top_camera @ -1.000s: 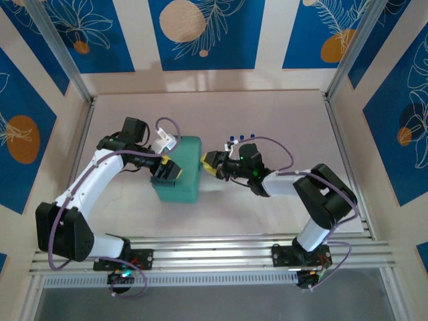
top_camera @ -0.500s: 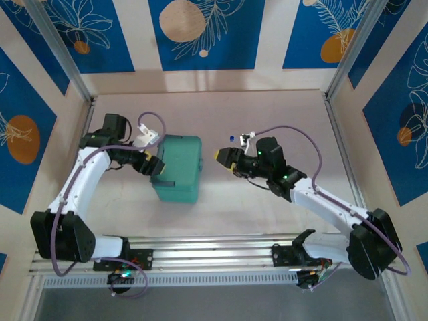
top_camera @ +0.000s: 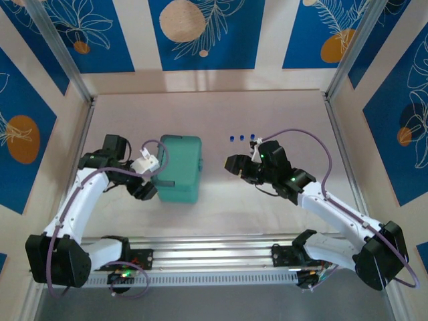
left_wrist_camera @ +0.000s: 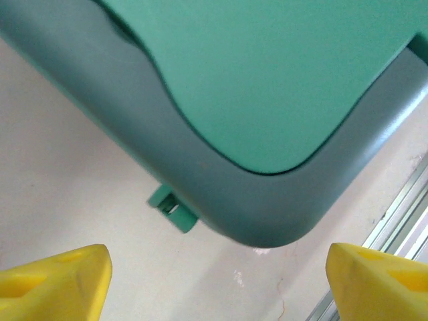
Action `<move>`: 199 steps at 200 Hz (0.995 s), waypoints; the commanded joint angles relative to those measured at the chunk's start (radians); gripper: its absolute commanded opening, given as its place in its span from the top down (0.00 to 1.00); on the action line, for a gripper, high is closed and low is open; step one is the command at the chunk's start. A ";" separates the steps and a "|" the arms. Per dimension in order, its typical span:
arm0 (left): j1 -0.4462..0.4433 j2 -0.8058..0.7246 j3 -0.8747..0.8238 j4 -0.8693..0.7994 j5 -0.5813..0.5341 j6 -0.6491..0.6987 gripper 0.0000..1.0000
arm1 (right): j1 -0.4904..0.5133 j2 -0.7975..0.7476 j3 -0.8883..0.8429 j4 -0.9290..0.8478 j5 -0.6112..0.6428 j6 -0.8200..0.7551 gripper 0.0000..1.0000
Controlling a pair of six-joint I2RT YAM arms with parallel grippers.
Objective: Organize the chemistry lab equipment
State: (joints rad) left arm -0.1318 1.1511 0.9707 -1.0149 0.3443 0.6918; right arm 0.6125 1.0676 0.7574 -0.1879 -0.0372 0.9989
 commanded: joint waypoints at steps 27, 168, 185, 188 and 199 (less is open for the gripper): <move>-0.083 0.067 -0.003 0.042 -0.005 0.010 0.16 | -0.009 -0.096 0.046 -0.126 0.087 -0.046 0.42; -0.213 0.385 0.217 0.235 -0.021 -0.148 0.16 | -0.441 -0.234 0.117 -0.549 0.105 -0.272 0.28; -0.213 0.386 0.237 0.209 0.021 -0.155 0.15 | -0.501 -0.221 0.118 -0.568 0.110 -0.303 0.24; -0.213 0.382 0.237 0.207 0.024 -0.155 0.15 | -0.510 -0.217 0.117 -0.570 0.108 -0.311 0.23; -0.213 0.355 0.227 0.201 0.030 -0.149 0.14 | -0.551 -0.201 0.118 -0.576 0.104 -0.328 0.20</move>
State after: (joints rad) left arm -0.3363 1.5406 1.1713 -0.8143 0.3096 0.5579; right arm 0.1284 0.8406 0.8520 -0.7055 0.0975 0.7490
